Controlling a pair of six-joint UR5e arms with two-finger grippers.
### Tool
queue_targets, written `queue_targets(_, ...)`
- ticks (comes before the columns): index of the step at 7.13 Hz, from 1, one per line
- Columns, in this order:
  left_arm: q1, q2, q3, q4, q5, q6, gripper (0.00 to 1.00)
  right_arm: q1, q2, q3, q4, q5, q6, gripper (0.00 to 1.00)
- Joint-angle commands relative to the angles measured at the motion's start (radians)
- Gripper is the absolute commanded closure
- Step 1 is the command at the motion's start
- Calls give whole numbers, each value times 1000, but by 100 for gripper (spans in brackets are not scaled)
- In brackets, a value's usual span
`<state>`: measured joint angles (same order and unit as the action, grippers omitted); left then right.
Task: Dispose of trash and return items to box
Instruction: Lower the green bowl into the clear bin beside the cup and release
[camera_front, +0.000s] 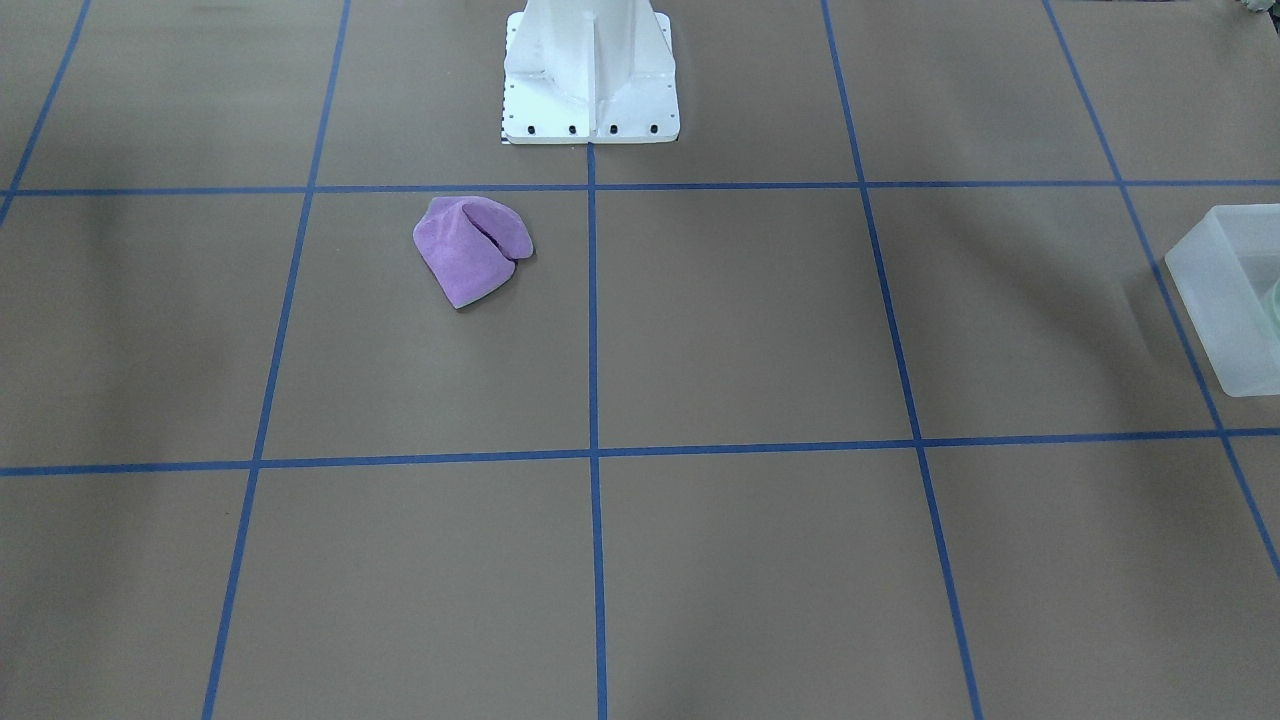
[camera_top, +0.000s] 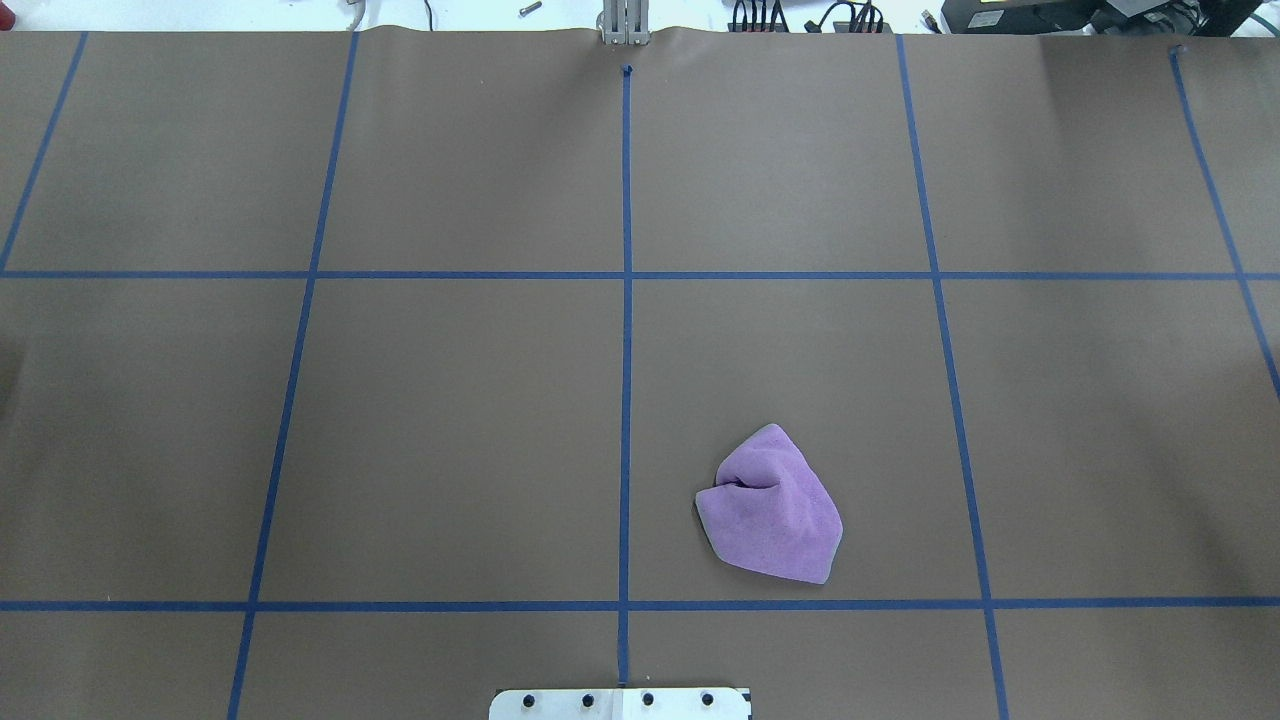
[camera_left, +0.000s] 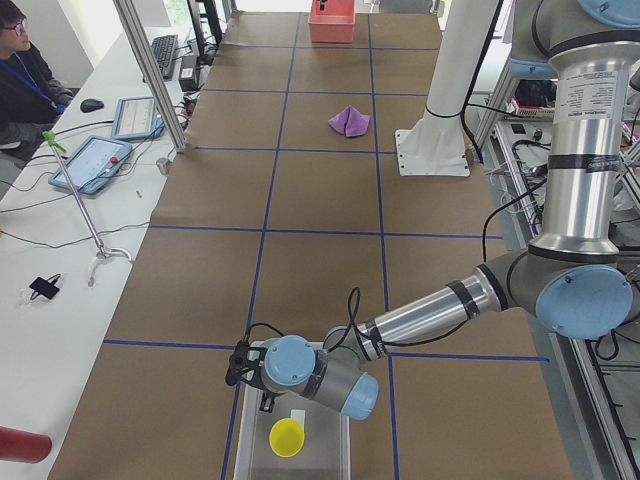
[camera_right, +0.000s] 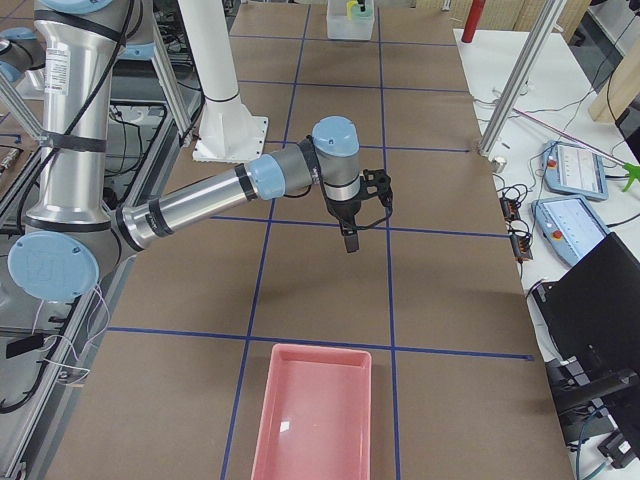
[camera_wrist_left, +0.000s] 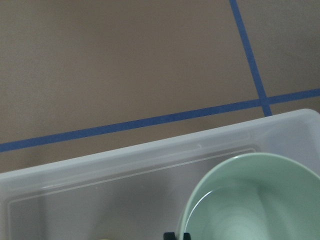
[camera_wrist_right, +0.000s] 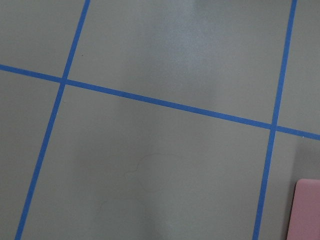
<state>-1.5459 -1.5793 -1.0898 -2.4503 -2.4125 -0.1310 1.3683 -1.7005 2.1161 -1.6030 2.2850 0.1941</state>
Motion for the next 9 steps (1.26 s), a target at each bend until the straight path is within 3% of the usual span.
queue_targets(1,12,34,5,-31,4,1,100,0,4,1,2,-2,-1,0)
queue_targets(2,12,57,7,-47,4,2,78,0,4,2,2,-2,-1,0)
queue_targets(3,13,76,8,-73,4,2,33,0,4,4,2,-2,-1,0)
queue_targets(4,16,88,8,-94,4,4,6,0,4,5,2,-2,-1,0)
queue_targets(6,20,70,-5,-89,-22,17,2,0,4,8,2,-2,-1,0)
queue_targets(7,15,50,-18,-55,-113,17,2,0,4,10,0,-1,1,0)
queue_targets(8,9,29,-98,36,-169,16,2,0,4,10,0,-1,13,0)
queue_targets(9,-22,30,-278,247,-171,14,2,0,5,22,2,1,74,0)
